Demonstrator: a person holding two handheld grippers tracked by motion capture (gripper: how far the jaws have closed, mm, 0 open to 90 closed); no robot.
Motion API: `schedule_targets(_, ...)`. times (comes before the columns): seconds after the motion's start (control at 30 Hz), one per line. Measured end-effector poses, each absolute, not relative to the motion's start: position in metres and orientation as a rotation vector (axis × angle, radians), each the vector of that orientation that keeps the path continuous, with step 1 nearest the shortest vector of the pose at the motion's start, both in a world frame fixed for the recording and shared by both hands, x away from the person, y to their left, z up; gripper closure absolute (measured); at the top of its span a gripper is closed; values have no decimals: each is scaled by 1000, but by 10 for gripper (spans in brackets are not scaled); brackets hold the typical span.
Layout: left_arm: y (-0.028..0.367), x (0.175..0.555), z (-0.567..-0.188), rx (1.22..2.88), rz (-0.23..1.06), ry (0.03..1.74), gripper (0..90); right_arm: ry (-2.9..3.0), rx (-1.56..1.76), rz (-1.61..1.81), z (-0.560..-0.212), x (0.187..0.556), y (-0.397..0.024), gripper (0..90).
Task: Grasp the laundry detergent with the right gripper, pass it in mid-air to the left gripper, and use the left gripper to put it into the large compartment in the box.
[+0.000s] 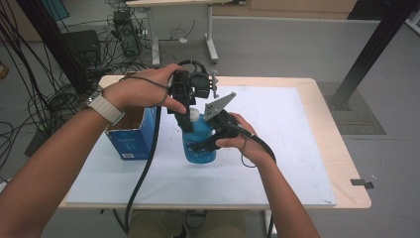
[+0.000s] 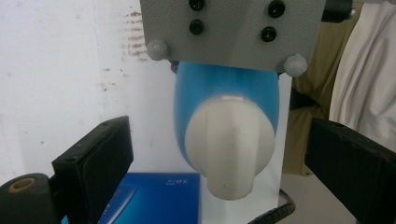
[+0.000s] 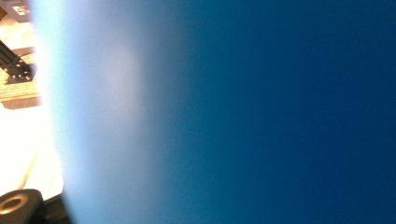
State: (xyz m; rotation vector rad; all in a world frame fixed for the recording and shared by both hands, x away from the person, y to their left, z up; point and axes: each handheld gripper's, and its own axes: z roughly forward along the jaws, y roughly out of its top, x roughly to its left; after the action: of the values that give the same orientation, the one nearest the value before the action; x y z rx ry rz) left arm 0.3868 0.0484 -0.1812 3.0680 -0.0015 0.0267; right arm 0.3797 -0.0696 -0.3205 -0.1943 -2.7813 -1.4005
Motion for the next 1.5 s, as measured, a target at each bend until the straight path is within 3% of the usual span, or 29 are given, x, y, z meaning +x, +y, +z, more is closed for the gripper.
schedule_targets(1.5, 55, 389, -188, 3068, 20, 27, 87, -2781, -220, -1414, -319, 380, -74, 434)
